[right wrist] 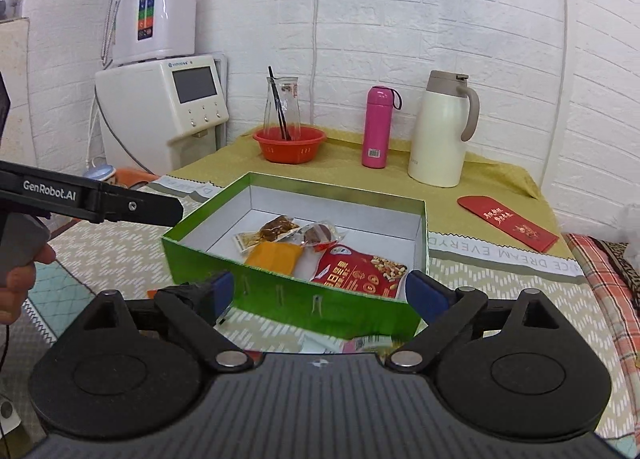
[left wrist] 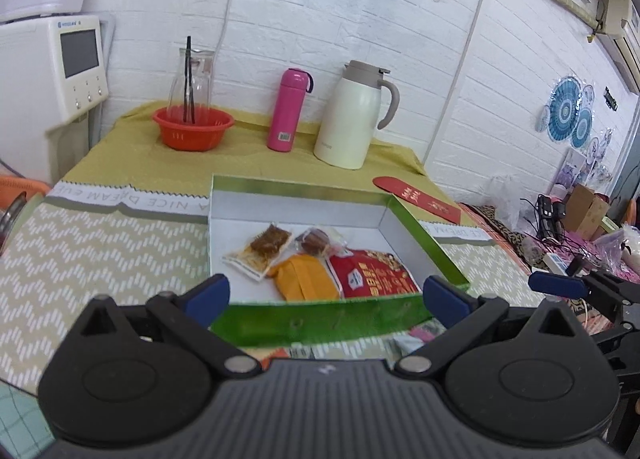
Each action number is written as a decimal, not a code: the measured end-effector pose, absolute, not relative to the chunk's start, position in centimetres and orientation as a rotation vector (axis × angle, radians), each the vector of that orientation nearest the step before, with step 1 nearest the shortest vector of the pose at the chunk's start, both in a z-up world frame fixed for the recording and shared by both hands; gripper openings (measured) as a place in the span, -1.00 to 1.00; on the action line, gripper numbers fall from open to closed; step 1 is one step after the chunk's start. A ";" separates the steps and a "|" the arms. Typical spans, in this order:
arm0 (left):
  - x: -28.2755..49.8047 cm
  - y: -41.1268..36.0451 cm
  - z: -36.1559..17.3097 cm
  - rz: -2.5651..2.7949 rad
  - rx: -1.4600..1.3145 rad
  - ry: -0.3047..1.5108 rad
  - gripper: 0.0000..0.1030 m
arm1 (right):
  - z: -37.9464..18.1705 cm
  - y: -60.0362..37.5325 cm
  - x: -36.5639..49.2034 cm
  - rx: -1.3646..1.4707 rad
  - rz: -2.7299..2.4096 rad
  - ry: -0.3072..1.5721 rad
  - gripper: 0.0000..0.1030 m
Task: Organize snacks
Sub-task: 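Grasp the large brown jerky bag with the left gripper, then lift the brown jerky bag toward the green box with the left gripper, then lower the brown jerky bag into the green box and open the left gripper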
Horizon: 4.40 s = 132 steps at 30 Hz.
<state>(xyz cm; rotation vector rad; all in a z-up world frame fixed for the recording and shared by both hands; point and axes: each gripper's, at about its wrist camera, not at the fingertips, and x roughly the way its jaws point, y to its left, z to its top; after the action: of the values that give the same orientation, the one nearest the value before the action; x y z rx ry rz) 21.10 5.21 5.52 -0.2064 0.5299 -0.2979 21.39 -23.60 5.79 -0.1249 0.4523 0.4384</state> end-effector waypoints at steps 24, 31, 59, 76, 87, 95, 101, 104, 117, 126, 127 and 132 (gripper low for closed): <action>10.8 3.8 -4.2 -0.536 -0.303 0.693 0.73 | -2.6 -23.6 13.8 -0.002 0.458 0.512 0.42; 12.0 2.8 -5.2 -0.550 -0.305 0.726 0.33 | -2.8 -23.4 12.9 0.009 0.570 0.541 -0.06; 13.3 3.3 -5.2 -0.533 -0.331 0.754 -0.21 | -4.0 -24.4 16.7 0.147 0.631 0.683 0.09; 12.8 3.6 -5.3 -0.604 -0.360 0.832 -0.57 | -3.5 -24.2 15.4 0.093 0.609 0.676 0.06; 13.8 2.9 -5.4 -0.564 -0.378 0.787 -0.45 | -4.1 -24.8 15.9 0.178 0.607 0.695 0.01; 13.2 2.8 -4.1 -0.588 -0.387 0.743 -0.79 | -3.3 -24.0 14.6 0.100 0.555 0.620 -0.57; 13.4 3.2 -1.8 -0.625 -0.410 0.664 -0.83 | -1.2 -24.7 14.7 0.127 0.557 0.532 -0.61; 13.9 3.2 -0.7 -0.633 -0.406 0.630 -0.84 | -0.4 -24.8 15.3 0.149 0.563 0.504 -0.61; 23.9 1.8 4.6 -0.661 -0.370 0.523 -0.84 | 3.7 -25.1 24.5 0.176 0.508 0.381 -0.60; 33.4 0.0 1.8 -0.697 -0.420 0.647 -0.84 | 1.4 -26.5 32.0 0.225 0.423 0.492 -0.60; 34.3 -0.3 1.4 -0.700 -0.425 0.665 -0.84 | 1.1 -26.6 32.5 0.222 0.413 0.504 -0.60; 37.2 -0.9 0.1 -0.705 -0.434 0.725 -0.83 | 0.0 -26.4 34.6 0.201 0.373 0.550 -0.60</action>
<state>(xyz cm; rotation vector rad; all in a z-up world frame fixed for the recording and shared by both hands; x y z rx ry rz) 37.23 -0.91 0.15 -0.4337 0.7250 -0.7051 34.61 -26.40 -0.01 0.2008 0.5500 0.3725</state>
